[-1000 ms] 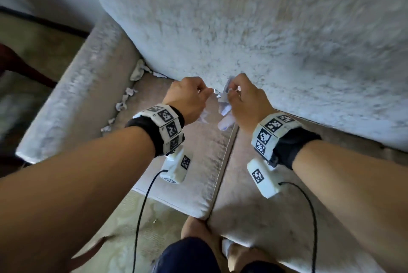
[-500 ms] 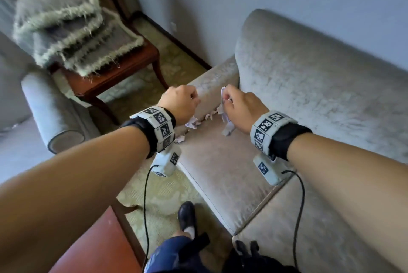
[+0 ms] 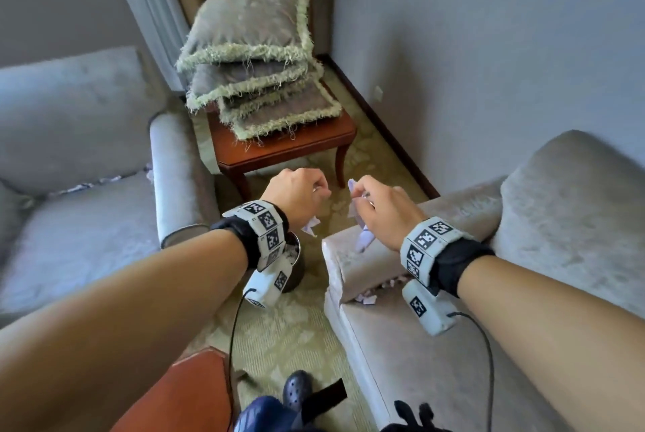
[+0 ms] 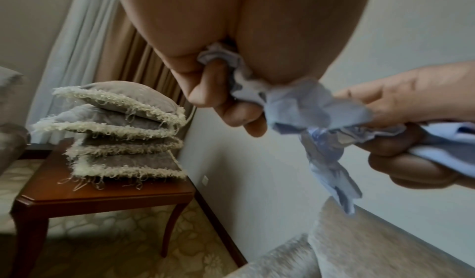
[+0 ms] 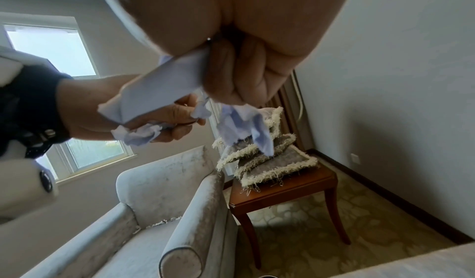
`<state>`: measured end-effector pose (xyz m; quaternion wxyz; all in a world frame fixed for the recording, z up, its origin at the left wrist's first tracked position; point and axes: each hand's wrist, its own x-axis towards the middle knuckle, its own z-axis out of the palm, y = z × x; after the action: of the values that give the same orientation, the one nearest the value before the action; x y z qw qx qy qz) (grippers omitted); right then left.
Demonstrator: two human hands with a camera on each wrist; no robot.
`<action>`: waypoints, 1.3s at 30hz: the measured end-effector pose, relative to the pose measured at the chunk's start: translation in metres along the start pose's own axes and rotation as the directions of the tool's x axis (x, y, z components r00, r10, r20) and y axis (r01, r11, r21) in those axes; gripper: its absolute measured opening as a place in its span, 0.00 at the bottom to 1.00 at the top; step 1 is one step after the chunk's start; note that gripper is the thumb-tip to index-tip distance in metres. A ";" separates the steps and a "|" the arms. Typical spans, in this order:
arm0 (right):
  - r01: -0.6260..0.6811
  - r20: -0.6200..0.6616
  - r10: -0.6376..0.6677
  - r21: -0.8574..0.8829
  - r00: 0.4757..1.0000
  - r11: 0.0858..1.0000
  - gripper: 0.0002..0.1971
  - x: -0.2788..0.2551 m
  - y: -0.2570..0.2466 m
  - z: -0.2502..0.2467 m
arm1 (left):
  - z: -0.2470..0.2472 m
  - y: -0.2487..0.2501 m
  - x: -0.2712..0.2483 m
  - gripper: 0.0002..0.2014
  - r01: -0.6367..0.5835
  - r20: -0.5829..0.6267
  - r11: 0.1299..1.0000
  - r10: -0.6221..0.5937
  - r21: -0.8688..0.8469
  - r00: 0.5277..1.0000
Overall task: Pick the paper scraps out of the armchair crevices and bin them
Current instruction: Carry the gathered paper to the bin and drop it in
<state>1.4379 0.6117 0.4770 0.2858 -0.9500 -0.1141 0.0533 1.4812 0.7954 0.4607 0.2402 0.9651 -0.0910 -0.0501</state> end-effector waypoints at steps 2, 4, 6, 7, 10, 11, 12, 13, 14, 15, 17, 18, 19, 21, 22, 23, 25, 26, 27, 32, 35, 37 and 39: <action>-0.003 0.023 0.003 0.007 1.000 1.000 0.05 0.035 -0.015 0.011 | -0.014 -0.029 0.019 0.05 0.031 0.008 0.999 -0.031 -0.015 0.999; -0.001 0.050 0.000 0.014 0.999 1.000 0.05 0.067 -0.025 0.021 | -0.024 -0.054 0.036 0.05 0.053 0.015 0.998 -0.053 -0.022 0.998; -0.005 0.089 0.002 0.028 0.996 1.000 0.06 0.097 -0.031 0.032 | -0.029 -0.076 0.050 0.05 0.083 0.020 0.996 -0.082 -0.032 0.996; -0.006 0.103 0.002 0.036 0.995 0.999 0.06 0.111 -0.034 0.037 | -0.031 -0.086 0.056 0.05 0.099 0.017 0.994 -0.098 -0.042 0.995; -0.016 0.135 0.011 0.039 0.991 0.999 0.06 0.152 -0.035 0.057 | -0.030 -0.116 0.072 0.05 0.154 0.018 0.986 -0.153 -0.065 0.988; -0.017 0.151 0.012 0.034 0.988 0.999 0.06 0.164 -0.034 0.065 | -0.028 -0.126 0.076 0.05 0.180 0.026 0.981 -0.178 -0.073 0.984; -0.018 0.174 0.012 0.032 0.985 0.999 0.06 0.177 -0.032 0.074 | -0.025 -0.136 0.080 0.05 0.212 0.036 0.974 -0.210 -0.080 0.977; -0.020 0.203 0.013 0.034 0.979 0.999 0.07 0.190 -0.030 0.084 | -0.023 -0.146 0.085 0.06 0.246 0.044 0.965 -0.242 -0.087 0.969; -0.022 0.233 0.012 0.040 0.972 0.999 0.06 0.203 -0.028 0.094 | -0.020 -0.157 0.089 0.07 0.282 0.054 0.955 -0.278 -0.092 0.959; -0.023 0.262 0.009 0.053 0.965 0.998 0.06 0.217 -0.025 0.105 | -0.016 -0.167 0.093 0.08 0.322 0.066 0.942 -0.317 -0.094 0.946; -0.023 0.307 -0.005 0.089 0.952 0.996 0.06 0.245 -0.019 0.127 | -0.012 -0.188 0.104 0.09 0.396 0.082 0.913 -0.390 -0.094 0.917; -0.023 0.333 -0.012 0.103 0.943 0.994 0.07 0.260 -0.016 0.138 | -0.008 -0.199 0.111 0.09 0.433 0.080 0.896 -0.427 -0.100 0.901; -0.023 0.359 -0.020 0.114 0.933 0.993 0.07 0.275 -0.012 0.149 | -0.005 -0.209 0.119 0.09 0.469 0.072 0.876 -0.463 -0.112 0.883; -0.029 0.398 -0.027 0.133 0.917 0.991 0.07 0.303 -0.001 0.171 | 0.009 -0.230 0.140 0.08 0.521 0.056 0.843 -0.519 -0.130 0.853; -0.039 0.415 -0.022 0.139 0.909 0.990 0.07 0.315 0.007 0.184 | 0.019 -0.240 0.149 0.08 0.542 0.063 0.830 -0.539 -0.131 0.840; -0.051 0.435 -0.015 0.140 0.900 0.989 0.07 0.326 0.015 0.196 | 0.032 -0.249 0.159 0.07 0.559 0.076 0.819 -0.554 -0.130 0.829; -0.081 0.476 0.007 0.135 0.880 0.988 0.07 0.343 0.033 0.222 | 0.063 -0.265 0.175 0.06 0.586 0.110 0.798 -0.576 -0.136 0.810; -0.105 0.496 0.026 0.132 0.868 0.986 0.08 0.349 0.043 0.236 | 0.082 -0.274 0.183 0.06 0.602 0.133 0.785 -0.588 -0.145 0.798; -0.133 0.517 0.050 0.126 0.855 0.983 0.08 0.356 0.054 0.253 | 0.103 -0.283 0.189 0.06 0.624 0.160 0.767 -0.604 -0.149 0.781; -0.264 0.565 0.170 0.089 0.808 0.960 0.08 0.382 0.118 0.346 | 0.225 -0.343 0.214 0.06 0.718 0.261 0.676 -0.673 -0.163 0.692; -0.327 0.559 0.224 0.091 0.798 0.941 0.09 0.391 0.152 0.401 | 0.290 -0.384 0.224 0.05 0.750 0.295 0.636 -0.692 -0.181 0.659; -0.345 0.568 0.236 0.091 0.788 0.934 0.09 0.394 0.168 0.434 | 0.325 -0.408 0.231 0.05 0.745 0.289 0.635 -0.688 -0.204 0.666; -0.355 0.569 0.237 0.104 0.787 0.929 0.10 0.395 0.183 0.462 | 0.354 -0.429 0.236 0.05 0.755 0.276 0.612 -0.703 -0.234 0.656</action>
<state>1.7778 0.8061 -0.0224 0.3258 -0.8659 -0.0336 0.3781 1.7273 0.9595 -0.0664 0.3483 0.8564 0.3013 -0.2337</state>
